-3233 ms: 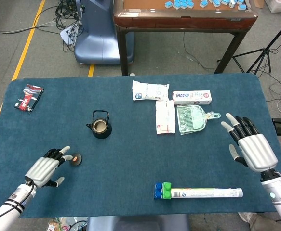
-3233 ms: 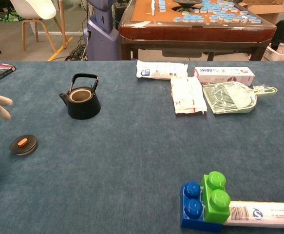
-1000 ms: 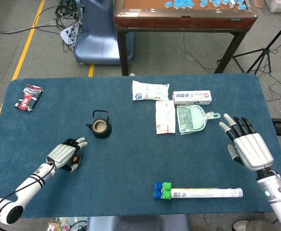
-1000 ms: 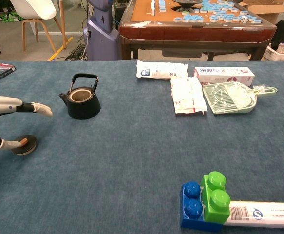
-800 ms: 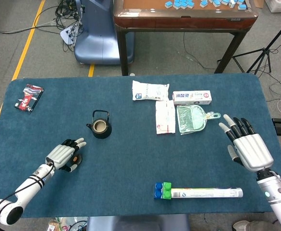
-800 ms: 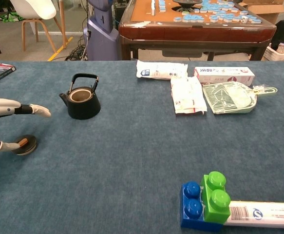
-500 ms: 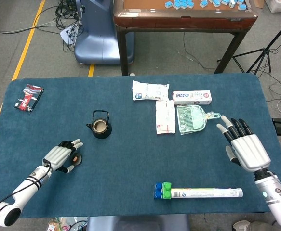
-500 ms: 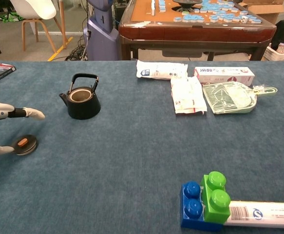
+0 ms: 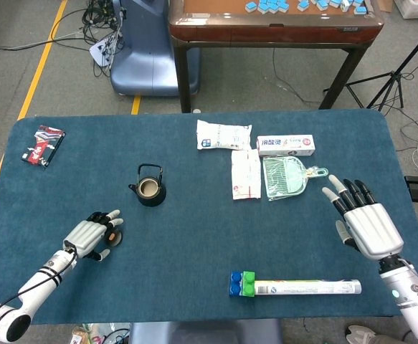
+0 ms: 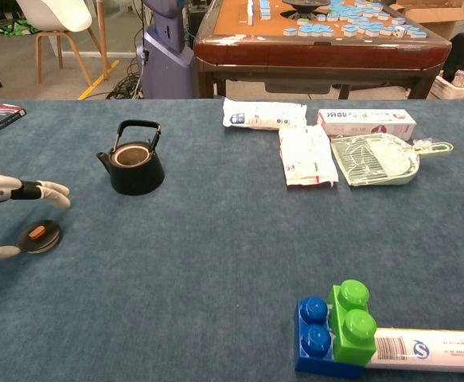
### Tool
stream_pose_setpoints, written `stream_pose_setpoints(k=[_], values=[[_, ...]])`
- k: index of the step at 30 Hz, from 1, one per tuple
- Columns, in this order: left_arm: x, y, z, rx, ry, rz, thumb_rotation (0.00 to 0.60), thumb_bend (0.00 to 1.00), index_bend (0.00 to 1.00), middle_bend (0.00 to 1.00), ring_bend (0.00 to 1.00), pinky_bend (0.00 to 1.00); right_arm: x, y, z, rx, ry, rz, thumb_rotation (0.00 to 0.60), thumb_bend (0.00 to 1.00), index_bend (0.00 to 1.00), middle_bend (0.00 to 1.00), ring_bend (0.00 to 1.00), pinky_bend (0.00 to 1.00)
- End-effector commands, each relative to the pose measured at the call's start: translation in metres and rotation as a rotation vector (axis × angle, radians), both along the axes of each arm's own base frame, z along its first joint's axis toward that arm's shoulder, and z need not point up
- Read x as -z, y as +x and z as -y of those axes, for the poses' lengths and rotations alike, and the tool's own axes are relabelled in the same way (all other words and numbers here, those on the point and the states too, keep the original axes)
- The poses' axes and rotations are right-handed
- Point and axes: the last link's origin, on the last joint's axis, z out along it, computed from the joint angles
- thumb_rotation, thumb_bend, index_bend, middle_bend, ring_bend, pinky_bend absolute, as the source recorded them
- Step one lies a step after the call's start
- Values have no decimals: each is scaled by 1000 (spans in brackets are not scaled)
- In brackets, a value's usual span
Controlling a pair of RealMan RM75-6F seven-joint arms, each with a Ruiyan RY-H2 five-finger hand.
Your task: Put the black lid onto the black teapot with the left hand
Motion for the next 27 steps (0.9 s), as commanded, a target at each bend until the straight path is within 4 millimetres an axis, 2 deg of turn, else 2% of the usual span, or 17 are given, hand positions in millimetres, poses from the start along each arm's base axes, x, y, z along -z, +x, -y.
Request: stream_pose_setpoints(k=[1, 27], values=[[1, -2, 0, -6, -4, 0, 600, 331, 133, 0, 0, 0, 0, 0, -1, 1, 1, 0, 600, 546, 92, 0, 0, 0], [7, -14, -1, -13, 4, 18, 600, 331, 138, 0, 0, 0, 3, 5, -2, 3, 22, -5, 600, 546, 91, 0, 0, 0]])
